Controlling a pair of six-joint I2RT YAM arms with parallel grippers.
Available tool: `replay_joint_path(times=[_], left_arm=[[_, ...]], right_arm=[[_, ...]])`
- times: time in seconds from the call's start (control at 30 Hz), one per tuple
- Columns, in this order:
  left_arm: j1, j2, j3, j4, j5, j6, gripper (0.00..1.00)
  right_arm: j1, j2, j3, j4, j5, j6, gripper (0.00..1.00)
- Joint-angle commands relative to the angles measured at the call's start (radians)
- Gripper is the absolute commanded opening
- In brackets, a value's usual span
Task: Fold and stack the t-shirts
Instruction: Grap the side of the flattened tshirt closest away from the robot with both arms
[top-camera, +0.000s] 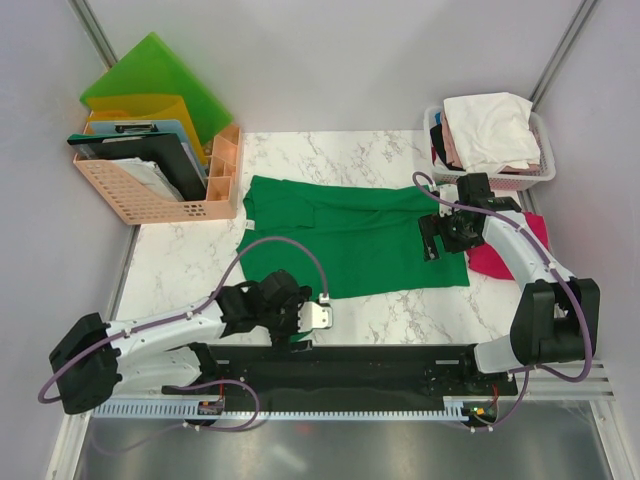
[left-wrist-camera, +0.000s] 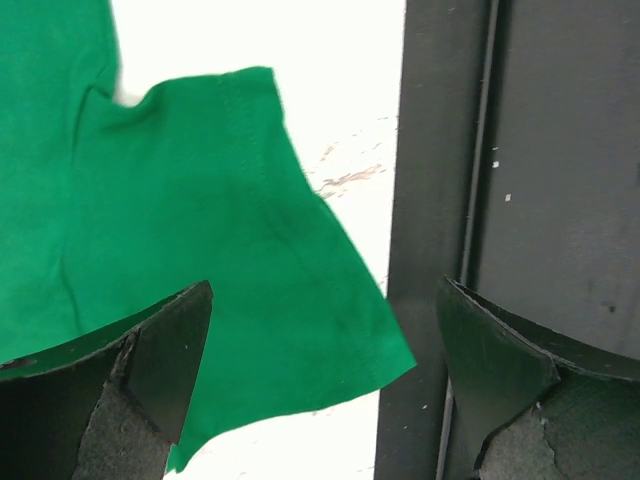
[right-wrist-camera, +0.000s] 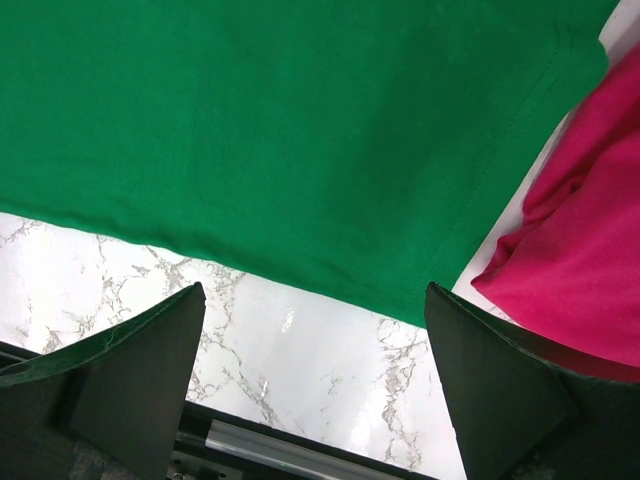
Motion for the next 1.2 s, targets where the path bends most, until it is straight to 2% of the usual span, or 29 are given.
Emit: replay_joint_path(times=[0.0, 0.13, 0.3, 0.5, 0.53, 0.57, 0.63, 0.67, 0.7, 0.73, 0.77, 0.8, 1.17], left_arm=[[-0.013, 0.009, 0.015, 0.035, 0.081, -0.031, 1.00], [-0.021, 0.062, 0.024, 0.041, 0.073, -0.020, 1.00], [-0.027, 0.193, 0.055, 0.107, -0.032, -0.013, 1.00], [-0.027, 0.262, 0.102, 0.156, -0.097, 0.009, 0.98], [-0.025, 0.273, 0.105, 0.156, -0.097, 0.010, 0.94], [-0.027, 0.276, 0.107, 0.158, -0.096, 0.010, 0.83], [-0.027, 0.290, 0.108, 0.159, -0.097, 0.001, 0.70], [-0.025, 0.296, 0.108, 0.158, -0.097, -0.002, 0.59], [-0.027, 0.297, 0.105, 0.155, -0.097, -0.004, 0.54], [-0.025, 0.299, 0.104, 0.156, -0.097, -0.005, 0.45], [-0.027, 0.302, 0.102, 0.149, -0.097, -0.005, 0.10], [-0.025, 0.302, 0.101, 0.147, -0.100, -0.011, 0.02], [-0.027, 0.233, 0.073, 0.113, -0.128, -0.016, 0.02]], right_arm=[[-0.007, 0.003, -0.008, 0.027, 0.010, -0.002, 0.98], [-0.007, 0.012, -0.007, 0.027, 0.013, -0.002, 0.98], [-0.008, 0.003, -0.005, 0.022, 0.002, 0.000, 0.98], [-0.008, -0.009, -0.014, 0.013, 0.006, -0.008, 0.98], [-0.008, -0.012, -0.013, 0.013, 0.010, -0.010, 0.98], [-0.010, -0.015, -0.014, 0.014, 0.010, -0.010, 0.98], [-0.008, -0.011, -0.016, 0.013, 0.002, -0.010, 0.98], [-0.008, -0.008, -0.016, 0.014, -0.001, -0.011, 0.98], [-0.010, -0.004, -0.016, 0.014, -0.003, -0.011, 0.98], [-0.010, -0.001, -0.014, 0.014, -0.006, -0.011, 0.98], [-0.008, 0.005, -0.014, 0.016, -0.007, -0.011, 0.98], [-0.010, 0.008, -0.011, 0.016, -0.007, -0.011, 0.98], [-0.010, 0.028, 0.010, -0.021, -0.053, -0.034, 0.98]])
